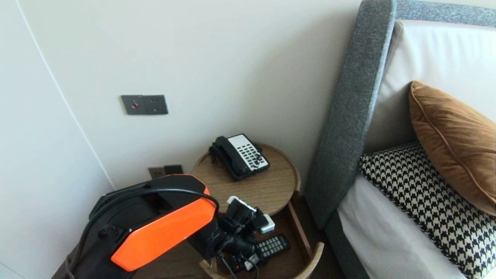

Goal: Put the remote controls on the table in the drawer one by one

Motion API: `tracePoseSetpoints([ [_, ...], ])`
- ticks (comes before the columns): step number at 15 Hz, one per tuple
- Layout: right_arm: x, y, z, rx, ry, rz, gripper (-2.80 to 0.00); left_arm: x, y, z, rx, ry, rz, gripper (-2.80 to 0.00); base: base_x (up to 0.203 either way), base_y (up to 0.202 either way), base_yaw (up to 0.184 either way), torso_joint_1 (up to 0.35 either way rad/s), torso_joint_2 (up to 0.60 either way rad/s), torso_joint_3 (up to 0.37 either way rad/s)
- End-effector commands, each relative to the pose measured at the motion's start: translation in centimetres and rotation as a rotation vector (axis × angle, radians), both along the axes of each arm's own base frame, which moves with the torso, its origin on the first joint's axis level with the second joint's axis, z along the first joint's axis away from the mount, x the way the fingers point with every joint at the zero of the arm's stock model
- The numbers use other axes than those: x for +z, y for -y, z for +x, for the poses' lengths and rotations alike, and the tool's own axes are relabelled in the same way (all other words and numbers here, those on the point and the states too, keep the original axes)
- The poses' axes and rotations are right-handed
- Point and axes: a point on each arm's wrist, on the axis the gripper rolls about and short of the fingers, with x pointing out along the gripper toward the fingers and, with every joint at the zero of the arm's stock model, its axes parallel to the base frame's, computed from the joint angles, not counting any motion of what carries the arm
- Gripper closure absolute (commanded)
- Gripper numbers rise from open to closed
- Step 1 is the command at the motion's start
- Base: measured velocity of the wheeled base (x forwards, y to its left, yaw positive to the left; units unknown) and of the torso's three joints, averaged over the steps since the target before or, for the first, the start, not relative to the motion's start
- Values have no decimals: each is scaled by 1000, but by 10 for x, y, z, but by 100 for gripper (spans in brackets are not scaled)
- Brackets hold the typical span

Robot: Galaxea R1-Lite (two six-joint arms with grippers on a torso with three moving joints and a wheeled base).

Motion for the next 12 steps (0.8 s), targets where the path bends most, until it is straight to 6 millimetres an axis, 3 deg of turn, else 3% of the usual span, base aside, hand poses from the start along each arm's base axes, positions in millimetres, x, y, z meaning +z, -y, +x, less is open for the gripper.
tracePoseSetpoints([
  [1,0,0,0,0,0,-1,0,1,0,-1,-2,1,1,0,0,0,0,0,0,0],
  [11,0,0,0,1,-1,-1,0,1,-1,-3,-4,-6,7,0,0,0,0,0,0,0],
  [12,0,0,0,1,0,-1,0,1,-2,-3,-4,-7,8,-280,0,0,0,0,0,0],
])
